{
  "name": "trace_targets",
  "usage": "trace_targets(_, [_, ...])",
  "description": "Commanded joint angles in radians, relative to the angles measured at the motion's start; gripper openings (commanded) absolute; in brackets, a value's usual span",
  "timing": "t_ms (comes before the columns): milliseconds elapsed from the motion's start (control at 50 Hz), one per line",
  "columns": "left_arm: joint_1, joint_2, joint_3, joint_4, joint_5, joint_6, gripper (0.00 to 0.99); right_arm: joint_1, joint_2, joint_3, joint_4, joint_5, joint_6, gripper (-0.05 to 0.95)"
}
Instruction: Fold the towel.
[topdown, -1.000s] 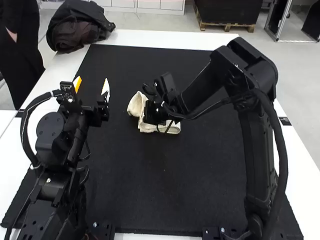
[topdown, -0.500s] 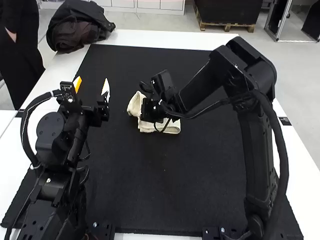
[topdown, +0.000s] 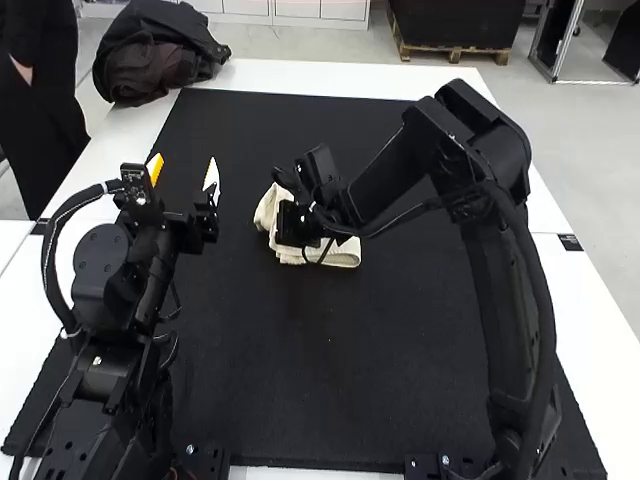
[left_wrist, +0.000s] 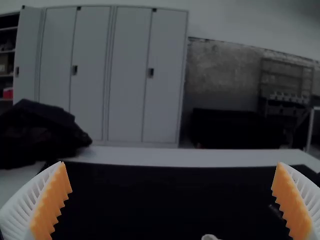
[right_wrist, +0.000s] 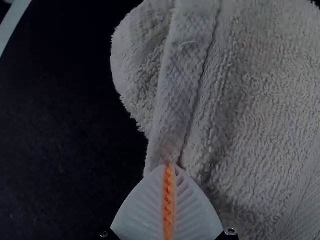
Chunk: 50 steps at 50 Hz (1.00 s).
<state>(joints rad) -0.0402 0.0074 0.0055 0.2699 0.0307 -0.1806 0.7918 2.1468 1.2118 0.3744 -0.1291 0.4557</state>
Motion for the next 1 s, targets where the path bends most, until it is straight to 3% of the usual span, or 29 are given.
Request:
trace_targets(0, [-0.001, -0.011, 0.014, 0.005, 0.011, 0.000, 0.944, 0.012, 0.022, 0.057, -0.003, 0.013, -0.022, 0.00])
trace_targets(580, [-0.004, -0.012, 0.011, 0.005, 0.011, 0.000, 0.944, 0.006, 0.099, 0.175, -0.032, 0.013, -0.046, 0.00])
trace_targets(980, [-0.004, -0.011, 0.010, 0.003, 0.011, 0.000, 0.944, 0.014, 0.133, 0.183, -0.028, 0.008, -0.045, 0.00])
